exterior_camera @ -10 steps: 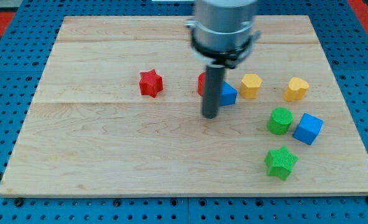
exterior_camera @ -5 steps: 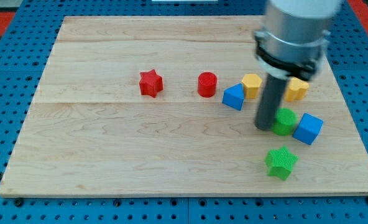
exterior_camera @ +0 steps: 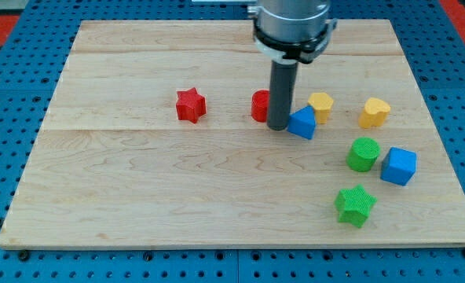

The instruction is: Keep the blue triangle at the top left of the green circle

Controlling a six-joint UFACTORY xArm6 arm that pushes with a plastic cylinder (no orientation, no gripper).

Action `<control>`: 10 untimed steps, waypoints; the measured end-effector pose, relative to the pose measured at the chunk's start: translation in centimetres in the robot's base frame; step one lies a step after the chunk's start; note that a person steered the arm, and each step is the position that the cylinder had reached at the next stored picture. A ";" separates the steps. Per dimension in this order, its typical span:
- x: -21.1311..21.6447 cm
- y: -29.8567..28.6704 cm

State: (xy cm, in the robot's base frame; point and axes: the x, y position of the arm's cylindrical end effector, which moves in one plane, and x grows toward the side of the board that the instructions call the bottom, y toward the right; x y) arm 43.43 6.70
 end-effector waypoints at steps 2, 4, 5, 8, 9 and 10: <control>3.6 6.3; 7.5 8.6; 7.5 7.9; 3.6 -1.2; 0.5 -0.4; 0.4 4.0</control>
